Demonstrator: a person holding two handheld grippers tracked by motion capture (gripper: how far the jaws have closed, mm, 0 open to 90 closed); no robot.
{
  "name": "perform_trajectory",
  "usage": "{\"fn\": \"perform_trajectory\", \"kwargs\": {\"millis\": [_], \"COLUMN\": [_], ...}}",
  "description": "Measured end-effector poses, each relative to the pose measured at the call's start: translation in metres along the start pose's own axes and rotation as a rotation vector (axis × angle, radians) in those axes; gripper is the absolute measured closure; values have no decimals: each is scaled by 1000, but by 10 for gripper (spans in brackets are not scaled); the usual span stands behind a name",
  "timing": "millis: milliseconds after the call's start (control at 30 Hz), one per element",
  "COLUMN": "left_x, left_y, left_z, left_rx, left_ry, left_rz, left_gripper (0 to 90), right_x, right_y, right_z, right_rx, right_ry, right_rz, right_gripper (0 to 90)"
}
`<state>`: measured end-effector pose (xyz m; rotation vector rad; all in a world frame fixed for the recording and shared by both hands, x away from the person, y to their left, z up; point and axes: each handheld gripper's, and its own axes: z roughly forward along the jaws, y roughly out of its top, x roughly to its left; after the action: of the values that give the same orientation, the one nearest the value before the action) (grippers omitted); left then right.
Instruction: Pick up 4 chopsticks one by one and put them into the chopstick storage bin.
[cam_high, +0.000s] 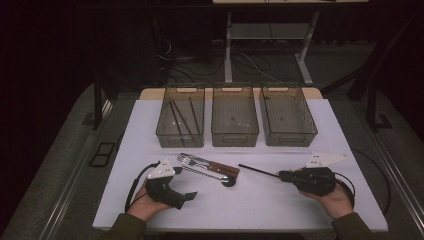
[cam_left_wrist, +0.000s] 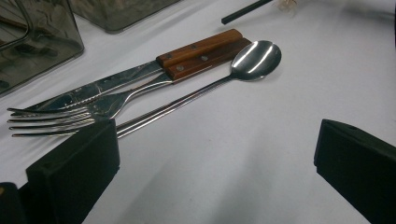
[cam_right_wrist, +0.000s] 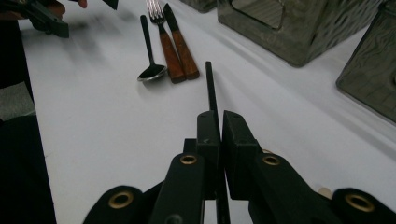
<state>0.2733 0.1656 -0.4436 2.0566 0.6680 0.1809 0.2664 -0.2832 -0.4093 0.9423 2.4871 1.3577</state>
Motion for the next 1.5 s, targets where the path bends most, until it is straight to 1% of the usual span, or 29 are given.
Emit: {"fn": "perform_trajectory", "kwargs": {"millis": [100, 167, 333, 500, 667, 800, 833, 967, 1133, 1233, 1300, 1333, 1500], "left_x": [0, 0, 0, 0, 0, 0, 0, 0, 0, 0, 0, 0, 0], "left_y": [0, 0, 0, 0, 0, 0, 0, 0, 0, 0, 0, 0, 0], "left_z": [0, 0, 0, 0, 0, 0, 0, 1, 1, 0, 0, 0, 0], "left_rx": [-1, 3, 2, 0, -2, -4, -11, -13, -15, -12, -12, -17, -16], "left_ry": [0, 0, 1, 4, 2, 1, 1, 1, 0, -1, -1, -1, 0], "left_rz": [-1, 0, 1, -4, -3, -4, -11, -15, -16, -11, -7, -12, -11], "left_gripper": [0, 0, 0, 0, 0, 0, 0, 0, 0, 0, 0, 0, 0], "right_x": [-1, -2, -4, -5, -5, -5, -5, -3, -3, -3, -3, -3, 0], "right_y": [3, 6, 15, 23, 31, 38, 40, 49, 61, 69, 74, 76, 87], "right_z": [-1, -2, -3, -1, 2, 7, 8, 11, 16, 21, 25, 27, 36], "right_rx": [-10, -29, -62, -68, -83, -96, -98, -108, -131, -131, -126, -123, -149], "right_ry": [1, 10, 21, 28, 24, 30, 35, 38, 36, 30, 18, 15, 23], "right_rz": [1, 11, 14, 15, 18, 20, 23, 17, 15, 18, 24, 26, 26], "right_gripper": [856, 857, 856, 856, 856, 856, 856, 856, 856, 856, 856, 856, 856]}}
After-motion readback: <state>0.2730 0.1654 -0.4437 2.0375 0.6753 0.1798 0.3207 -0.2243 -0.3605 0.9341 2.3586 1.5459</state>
